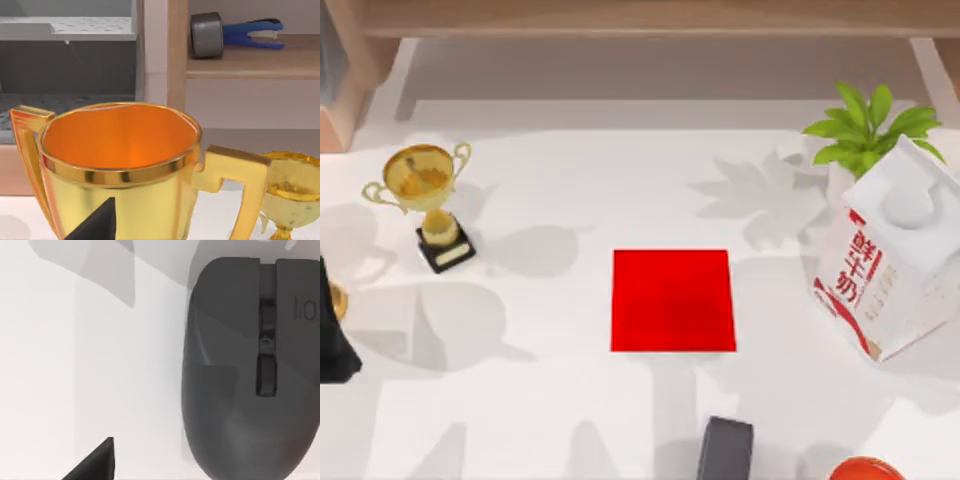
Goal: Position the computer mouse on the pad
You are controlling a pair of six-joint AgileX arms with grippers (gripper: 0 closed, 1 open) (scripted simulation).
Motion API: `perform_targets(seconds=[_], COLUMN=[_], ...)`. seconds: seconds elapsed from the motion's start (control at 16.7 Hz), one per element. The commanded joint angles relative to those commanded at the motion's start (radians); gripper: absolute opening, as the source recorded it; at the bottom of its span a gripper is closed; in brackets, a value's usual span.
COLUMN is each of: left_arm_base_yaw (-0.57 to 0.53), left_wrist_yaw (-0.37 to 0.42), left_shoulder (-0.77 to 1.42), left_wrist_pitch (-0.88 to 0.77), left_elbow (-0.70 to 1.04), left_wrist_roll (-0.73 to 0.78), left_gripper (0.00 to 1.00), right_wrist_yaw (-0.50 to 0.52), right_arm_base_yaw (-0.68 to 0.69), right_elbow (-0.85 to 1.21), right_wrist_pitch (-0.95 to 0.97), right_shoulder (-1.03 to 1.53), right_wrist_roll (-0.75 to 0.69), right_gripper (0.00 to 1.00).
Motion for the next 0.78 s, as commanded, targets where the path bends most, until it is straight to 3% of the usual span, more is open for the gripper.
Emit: perform_targets(seconds=[0.48, 0.78], left_arm_base_yaw=[0.000, 0.000], left_wrist_yaw=[0.000, 0.000], left_shoulder=[0.000, 0.000], left_wrist_pitch=[0.000, 0.000], left_elbow=[0.000, 0.000], left_wrist_roll=[0.000, 0.000], left_gripper=[1.00, 1.00], right_wrist_yaw=[-0.001, 0.002], right_arm_base_yaw=[0.017, 0.015], right_elbow=[-0.130, -0.129], right_wrist_pitch=[0.254, 0.278], right_shoulder=[0.127, 0.148], right_wrist_roll=[0.013, 0.015], right_gripper=[1.00, 1.00])
